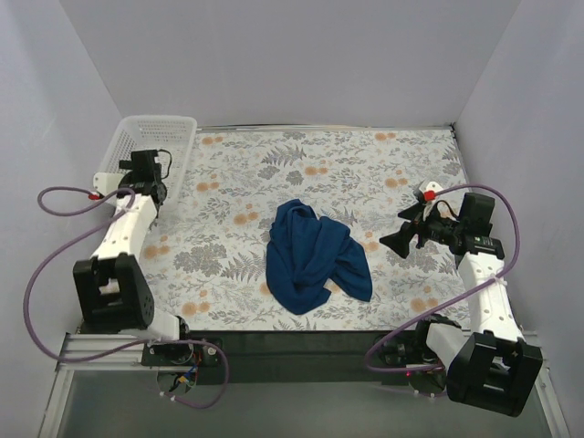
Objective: Fold and stack the t-shirts
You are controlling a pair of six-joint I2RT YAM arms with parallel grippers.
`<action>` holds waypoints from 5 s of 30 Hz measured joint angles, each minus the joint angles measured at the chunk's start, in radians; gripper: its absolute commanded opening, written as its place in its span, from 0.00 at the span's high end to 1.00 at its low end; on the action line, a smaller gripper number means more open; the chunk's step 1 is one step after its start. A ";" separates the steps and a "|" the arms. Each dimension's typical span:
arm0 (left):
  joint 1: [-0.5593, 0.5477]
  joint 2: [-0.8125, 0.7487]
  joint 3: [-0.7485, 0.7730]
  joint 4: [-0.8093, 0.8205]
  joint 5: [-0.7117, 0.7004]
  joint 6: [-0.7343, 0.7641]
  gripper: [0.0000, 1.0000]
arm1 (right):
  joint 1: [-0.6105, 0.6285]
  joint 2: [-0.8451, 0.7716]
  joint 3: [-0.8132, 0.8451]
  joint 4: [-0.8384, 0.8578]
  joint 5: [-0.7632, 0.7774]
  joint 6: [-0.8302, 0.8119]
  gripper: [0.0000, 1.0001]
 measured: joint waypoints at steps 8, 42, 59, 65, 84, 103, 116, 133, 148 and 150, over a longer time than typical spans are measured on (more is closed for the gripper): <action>0.005 -0.586 -0.319 0.227 0.322 0.317 0.12 | 0.080 0.116 0.000 -0.094 0.019 -0.179 0.05; -0.643 -0.071 -0.440 0.530 0.823 0.525 0.77 | 0.290 0.340 0.027 -0.005 0.292 -0.003 0.26; -0.648 -0.246 -0.416 0.542 0.784 0.584 1.00 | 0.331 0.476 0.028 0.006 0.311 0.063 0.33; -0.648 -0.298 -0.375 0.500 0.789 0.607 1.00 | 0.406 0.570 0.069 -0.001 0.306 0.069 0.98; -0.595 -0.647 -0.230 0.259 0.396 0.733 1.00 | 0.122 0.042 0.185 -0.034 0.445 0.014 0.99; -0.590 -0.629 -0.106 0.161 0.385 0.842 1.00 | 0.047 -0.128 0.367 -0.047 0.451 0.021 0.99; -0.589 -0.424 -0.222 0.159 0.662 0.870 1.00 | 0.041 -0.202 0.106 -0.066 0.607 -0.087 0.99; -0.616 -0.473 -0.241 0.142 0.765 0.882 1.00 | 0.039 -0.277 0.031 -0.100 0.584 -0.139 0.99; -0.616 -0.688 -0.039 0.132 0.445 0.901 1.00 | 0.035 -0.277 0.416 -0.090 0.438 0.079 0.99; -0.616 -0.707 -0.012 0.138 0.447 0.911 1.00 | 0.035 -0.277 0.462 -0.095 0.417 0.099 0.99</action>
